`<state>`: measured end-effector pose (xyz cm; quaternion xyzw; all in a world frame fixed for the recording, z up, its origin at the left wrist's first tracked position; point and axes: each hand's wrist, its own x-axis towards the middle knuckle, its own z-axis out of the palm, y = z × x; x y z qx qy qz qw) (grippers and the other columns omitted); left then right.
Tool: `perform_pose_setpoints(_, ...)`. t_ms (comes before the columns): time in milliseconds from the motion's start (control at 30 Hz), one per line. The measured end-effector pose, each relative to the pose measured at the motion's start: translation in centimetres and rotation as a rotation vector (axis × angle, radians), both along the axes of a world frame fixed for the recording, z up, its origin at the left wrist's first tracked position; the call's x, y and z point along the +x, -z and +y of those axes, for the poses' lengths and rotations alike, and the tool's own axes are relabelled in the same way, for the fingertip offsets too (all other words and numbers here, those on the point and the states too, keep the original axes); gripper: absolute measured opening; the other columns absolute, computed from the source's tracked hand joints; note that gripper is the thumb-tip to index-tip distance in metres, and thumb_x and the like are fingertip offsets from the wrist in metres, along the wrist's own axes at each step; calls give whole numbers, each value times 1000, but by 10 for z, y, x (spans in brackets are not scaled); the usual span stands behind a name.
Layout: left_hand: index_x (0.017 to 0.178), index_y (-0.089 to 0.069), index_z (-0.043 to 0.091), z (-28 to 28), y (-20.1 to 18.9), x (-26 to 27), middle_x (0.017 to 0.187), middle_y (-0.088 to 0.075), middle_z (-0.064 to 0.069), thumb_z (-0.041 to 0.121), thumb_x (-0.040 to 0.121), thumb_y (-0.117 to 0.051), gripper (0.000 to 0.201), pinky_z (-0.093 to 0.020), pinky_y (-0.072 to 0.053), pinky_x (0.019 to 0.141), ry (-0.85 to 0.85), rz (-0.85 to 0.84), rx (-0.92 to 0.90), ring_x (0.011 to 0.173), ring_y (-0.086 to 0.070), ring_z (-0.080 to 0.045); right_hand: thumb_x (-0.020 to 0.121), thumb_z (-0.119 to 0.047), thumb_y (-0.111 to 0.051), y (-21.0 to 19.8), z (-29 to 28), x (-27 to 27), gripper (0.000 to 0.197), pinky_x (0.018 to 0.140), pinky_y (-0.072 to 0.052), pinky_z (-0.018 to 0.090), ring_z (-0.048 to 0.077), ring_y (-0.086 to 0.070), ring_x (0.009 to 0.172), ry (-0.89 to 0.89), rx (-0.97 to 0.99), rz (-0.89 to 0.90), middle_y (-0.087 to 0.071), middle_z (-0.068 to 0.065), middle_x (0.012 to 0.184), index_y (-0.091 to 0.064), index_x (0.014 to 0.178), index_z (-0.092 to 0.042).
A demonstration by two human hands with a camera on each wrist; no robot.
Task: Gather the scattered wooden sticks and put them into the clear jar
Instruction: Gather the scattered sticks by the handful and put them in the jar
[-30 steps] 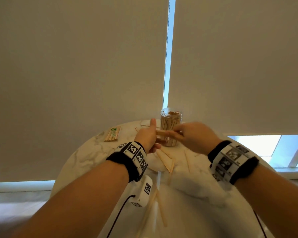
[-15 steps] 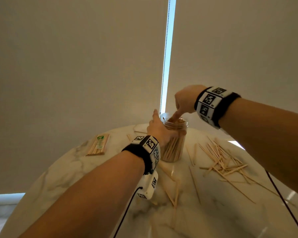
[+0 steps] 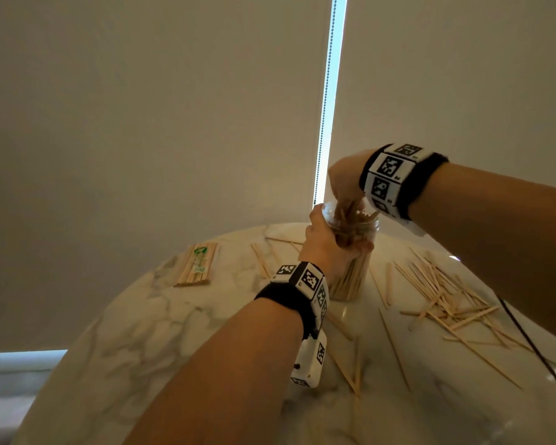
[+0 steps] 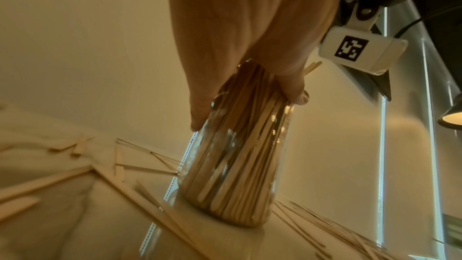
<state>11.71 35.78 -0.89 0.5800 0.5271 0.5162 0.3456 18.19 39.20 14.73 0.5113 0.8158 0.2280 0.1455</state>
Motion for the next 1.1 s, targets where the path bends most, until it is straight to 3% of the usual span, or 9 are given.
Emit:
perform_pose_setpoints(133,145,-16,45,-2,1,1,140,-50,-1,65,43,-81,123,-51,-50,102,-11,8,-4,127,-53,-26,89,-31,-72,3,-3,-6,26,61,-51,22,12,-59,62,21,-79,39,-71,2,84,-74,102,-10)
perform_pose_setpoints(200,145,-17,44,-2,2,1,139,-50,-1,64,43,-81,122,-50,-50,102,-20,8,0,126,-53,-26,85,-32,-76,0,-4,0,26,77,-59,28,16,-68,75,83,-117,117,-75,2,92,-75,102,-12)
perform_pose_setpoints(300,145,-17,44,-1,2,1,138,-50,-1,61,46,-84,121,-49,-50,103,-15,5,-2,125,-54,-26,84,-33,-78,2,-4,8,27,70,-59,28,15,-65,66,90,-50,179,-70,0,77,-75,98,-11)
perform_pose_setpoints(533,145,-15,47,1,5,-1,137,-51,1,63,44,-83,122,-48,-49,103,-7,-7,-5,124,-54,-23,92,-37,-67,-10,-9,18,32,76,-61,33,20,-73,84,131,-331,575,-74,3,96,-73,110,-11)
perform_pose_setpoints(667,145,-16,48,3,8,-1,138,-51,2,64,46,-83,121,-49,-49,103,-3,-11,14,125,-55,-23,84,-62,-65,-33,-25,39,51,89,-56,40,22,-70,95,157,-366,429,-69,1,106,-65,113,-21)
perform_pose_setpoints(733,145,-17,49,4,10,-1,138,-51,1,65,47,-84,120,-49,-49,104,3,-19,19,125,-55,-22,81,-44,-78,-36,-33,52,46,92,-57,43,25,-72,94,258,-481,464,-69,8,109,-64,116,-17)
perform_pose_setpoints(867,145,-17,48,6,11,-1,139,-50,1,64,47,-85,121,-48,-48,105,5,-36,30,125,-54,-22,81,-2,-78,-26,-32,58,26,79,-62,29,19,-75,85,216,-552,736,-75,10,99,-73,105,-10)
perform_pose_setpoints(1000,145,-17,50,8,12,-1,139,-51,1,64,47,-85,120,-48,-47,106,7,-41,32,126,-54,-21,85,-6,-76,-14,-20,51,9,52,-52,14,2,-70,58,89,-292,841,-75,-2,76,-74,92,-12)
perform_pose_setpoints(1100,144,-19,51,9,14,-1,137,-52,2,63,48,-87,118,-48,-47,105,7,-50,32,125,-55,-21,82,-13,-80,-4,-13,46,8,63,-55,20,1,-70,59,60,-201,794,-75,-7,71,-76,89,-13)
